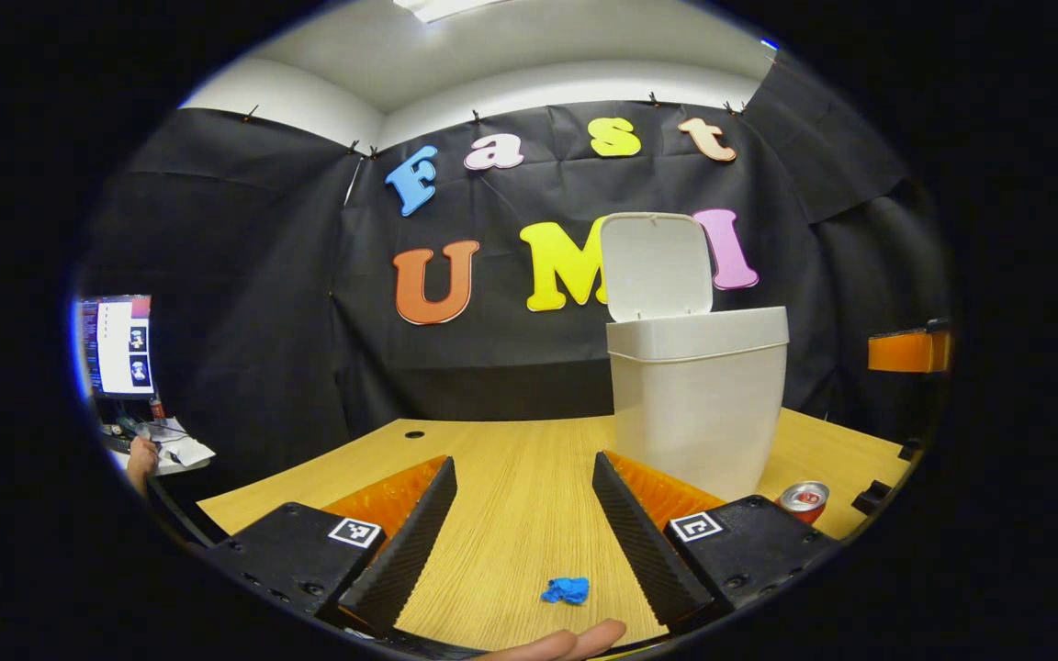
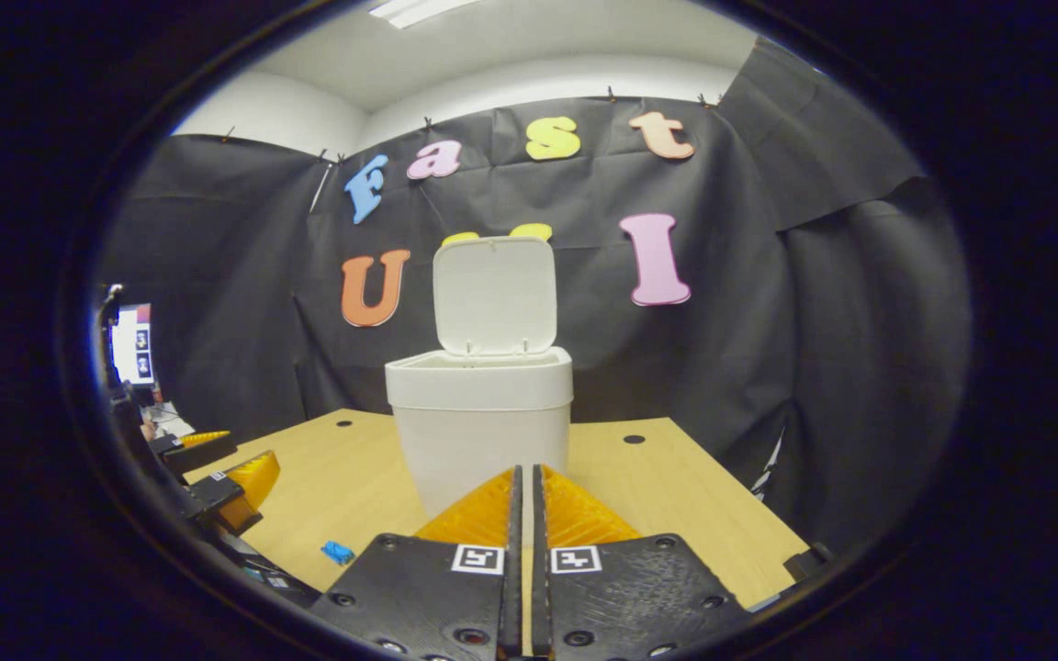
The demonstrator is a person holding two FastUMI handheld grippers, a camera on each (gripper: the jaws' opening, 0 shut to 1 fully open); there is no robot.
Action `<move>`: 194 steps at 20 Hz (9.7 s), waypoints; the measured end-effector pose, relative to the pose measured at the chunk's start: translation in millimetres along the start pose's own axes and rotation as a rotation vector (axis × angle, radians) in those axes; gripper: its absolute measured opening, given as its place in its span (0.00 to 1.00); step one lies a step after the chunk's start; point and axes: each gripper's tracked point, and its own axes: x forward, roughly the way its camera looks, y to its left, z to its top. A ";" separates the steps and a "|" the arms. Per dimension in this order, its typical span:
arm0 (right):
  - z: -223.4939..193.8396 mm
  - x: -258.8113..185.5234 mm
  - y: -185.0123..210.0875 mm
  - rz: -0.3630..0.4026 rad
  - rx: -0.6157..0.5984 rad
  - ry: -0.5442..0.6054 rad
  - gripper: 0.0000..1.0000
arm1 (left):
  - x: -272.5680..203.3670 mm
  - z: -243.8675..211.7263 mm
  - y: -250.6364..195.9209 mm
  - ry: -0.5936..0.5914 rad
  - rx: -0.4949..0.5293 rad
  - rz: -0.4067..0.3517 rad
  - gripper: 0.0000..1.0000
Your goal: Press the lid of the desktop garbage bin to open it, pick up the crumpled paper on the desktop and throw it into the bin, then pick up the pop can on the desktop and drop it into the bin, and finally close the garbage bin lid.
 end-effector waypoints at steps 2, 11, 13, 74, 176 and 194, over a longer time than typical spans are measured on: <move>-4.9 -13.4 2.5 0.032 -0.004 -0.028 0.21 | 2.7 -19.6 -5.9 0.037 -0.037 -0.029 0.98; -62.0 -44.0 28.9 0.090 -0.107 -0.024 0.95 | 7.7 -124.0 -29.2 0.339 -0.121 -0.139 0.97; -81.3 -43.8 35.3 0.110 -0.130 0.010 0.95 | 8.2 -137.7 -34.3 0.375 -0.097 -0.159 0.95; 63.9 1.6 14.2 0.017 -0.094 -0.059 0.75 | 26.3 53.5 -52.8 0.150 -0.102 -0.086 0.49; 172.5 177.7 76.7 -0.098 -0.053 -0.026 0.76 | 14.2 28.9 4.8 -0.003 -0.100 -0.097 0.97; 141.9 232.8 60.0 -0.132 0.035 0.137 0.97 | -6.2 36.1 19.2 -0.005 -0.093 -0.074 0.97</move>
